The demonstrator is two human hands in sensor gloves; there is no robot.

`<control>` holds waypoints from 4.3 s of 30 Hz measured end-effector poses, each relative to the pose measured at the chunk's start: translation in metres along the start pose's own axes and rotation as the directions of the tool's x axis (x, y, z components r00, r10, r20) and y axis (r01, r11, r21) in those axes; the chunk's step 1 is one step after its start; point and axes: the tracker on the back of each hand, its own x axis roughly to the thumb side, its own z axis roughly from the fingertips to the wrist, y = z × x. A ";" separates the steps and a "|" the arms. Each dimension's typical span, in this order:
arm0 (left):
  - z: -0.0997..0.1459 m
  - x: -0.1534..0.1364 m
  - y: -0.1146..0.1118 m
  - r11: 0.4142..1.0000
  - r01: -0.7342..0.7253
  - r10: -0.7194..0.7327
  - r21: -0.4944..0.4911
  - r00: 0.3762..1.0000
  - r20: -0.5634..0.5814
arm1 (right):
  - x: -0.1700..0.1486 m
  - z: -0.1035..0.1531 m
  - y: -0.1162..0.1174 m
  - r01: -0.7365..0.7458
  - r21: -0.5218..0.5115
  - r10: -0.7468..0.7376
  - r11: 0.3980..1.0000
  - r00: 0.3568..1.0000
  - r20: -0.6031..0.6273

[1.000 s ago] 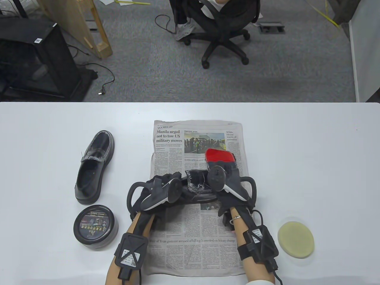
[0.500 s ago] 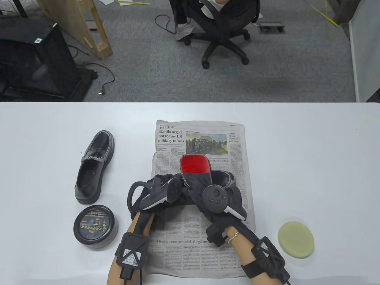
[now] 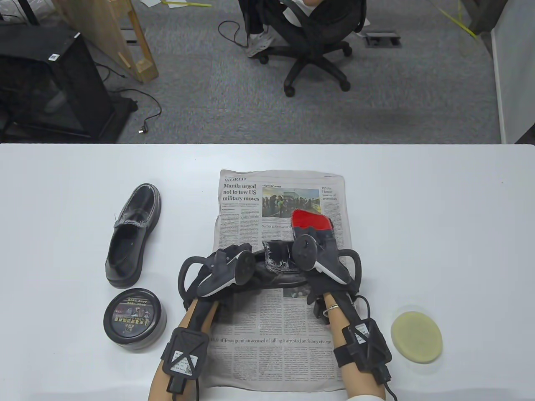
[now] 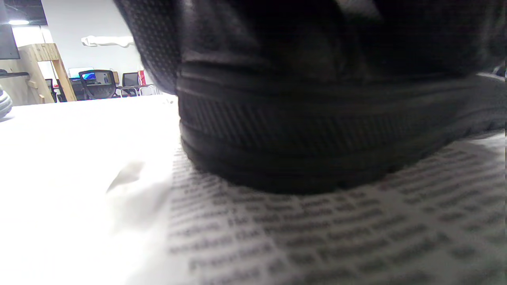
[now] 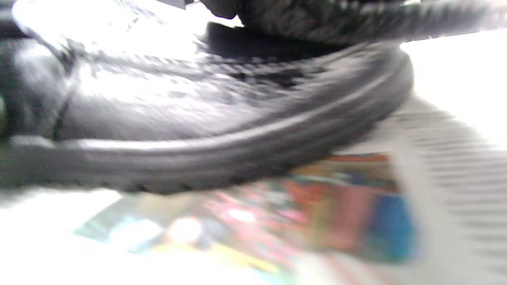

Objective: Dip and apply leather care cream with polishing sponge on shoes

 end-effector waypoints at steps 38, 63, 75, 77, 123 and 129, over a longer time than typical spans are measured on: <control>-0.002 -0.002 -0.003 0.999 -0.040 0.040 -0.004 0.999 0.020 | -0.005 0.050 0.001 0.229 -0.169 -0.214 0.959 0.971 0.105; 0.001 -0.001 -0.005 0.999 -0.042 0.042 0.001 0.999 0.016 | -0.020 0.009 0.000 -0.004 -0.038 0.002 0.999 0.999 -0.043; 0.000 0.000 -0.005 0.999 -0.038 0.038 0.002 0.999 0.037 | 0.030 0.051 -0.003 -0.045 -0.204 0.085 0.978 0.977 0.194; 0.000 0.000 -0.005 0.999 -0.036 0.036 0.002 0.999 0.039 | 0.039 0.048 -0.011 0.030 -0.217 0.019 0.976 0.975 0.222; 0.003 0.002 -0.006 0.999 -0.032 0.031 0.029 0.999 0.032 | 0.012 -0.007 0.002 0.037 -0.033 -0.038 0.999 0.999 -0.010; 0.003 0.003 -0.005 1.000 0.003 -0.004 0.029 1.000 0.017 | -0.016 0.015 0.003 -0.026 -0.042 0.025 0.999 0.999 -0.032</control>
